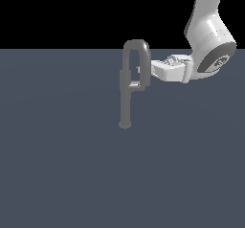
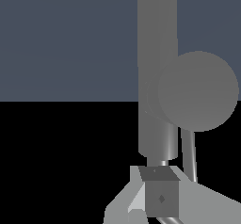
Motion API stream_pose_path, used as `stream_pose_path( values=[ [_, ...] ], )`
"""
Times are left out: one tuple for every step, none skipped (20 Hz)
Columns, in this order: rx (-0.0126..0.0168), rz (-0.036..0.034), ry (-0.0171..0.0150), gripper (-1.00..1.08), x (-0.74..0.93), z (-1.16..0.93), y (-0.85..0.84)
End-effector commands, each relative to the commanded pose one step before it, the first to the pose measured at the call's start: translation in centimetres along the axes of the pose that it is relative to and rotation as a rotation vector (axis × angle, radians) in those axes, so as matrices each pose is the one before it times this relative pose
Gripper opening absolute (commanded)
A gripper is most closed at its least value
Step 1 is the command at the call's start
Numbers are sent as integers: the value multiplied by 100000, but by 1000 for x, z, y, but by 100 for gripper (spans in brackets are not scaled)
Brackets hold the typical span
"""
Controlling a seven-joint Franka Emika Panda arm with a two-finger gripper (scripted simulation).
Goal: Turn on the faucet by rotating a designated handle.
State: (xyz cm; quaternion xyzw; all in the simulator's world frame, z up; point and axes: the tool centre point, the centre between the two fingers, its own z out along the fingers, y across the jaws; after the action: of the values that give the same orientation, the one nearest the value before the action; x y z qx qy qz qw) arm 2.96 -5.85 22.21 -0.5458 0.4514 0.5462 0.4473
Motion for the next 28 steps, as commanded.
stream_pose_path(
  values=[
    [-353, 316, -271, -100, -87, 7, 837],
    [0, 0, 0, -100, -31, 3, 275],
    [0, 0, 0, -100, -32, 3, 278],
    [-9, 17, -45, -100, -15, -3, 276],
    [0, 0, 0, -100, -32, 2, 284],
    [0, 0, 0, -100, -32, 2, 287],
    [0, 0, 0, -100, -33, 1, 290],
    [0, 0, 0, -100, 0, 0, 0],
    [483, -1434, 749, -100, -395, 4, -786],
    [-46, 136, -74, -100, 152, 1, 334],
    [-44, 130, -71, -100, 148, 0, 339],
    [-46, 136, -74, -100, 153, 0, 341],
    [-44, 130, -70, -100, 150, 0, 347],
    [-47, 137, -73, -100, 155, 0, 349],
    [-49, 143, -76, -100, 160, 0, 351],
    [-47, 137, -72, -100, 157, -1, 356],
    [-49, 144, -74, -100, 162, -1, 359],
    [-49, 145, -73, -100, 163, -1, 363],
    [-49, 146, -71, -100, 165, -2, 367],
    [0, 0, 0, -100, 0, 0, 0],
    [-78, -2096, 657, -100, -1060, 47, -801],
    [6, 304, -99, -100, 482, -4, 359],
    [6, 305, -99, -100, 485, -4, 363],
    [7, 308, -99, -100, 491, -4, 366],
    [7, 312, -100, -100, 496, -5, 369],
    [8, 316, -100, -100, 502, -5, 372],
    [10, 319, -100, -100, 508, -6, 375],
    [11, 292, -88, -100, 468, -7, 343]
  ],
)
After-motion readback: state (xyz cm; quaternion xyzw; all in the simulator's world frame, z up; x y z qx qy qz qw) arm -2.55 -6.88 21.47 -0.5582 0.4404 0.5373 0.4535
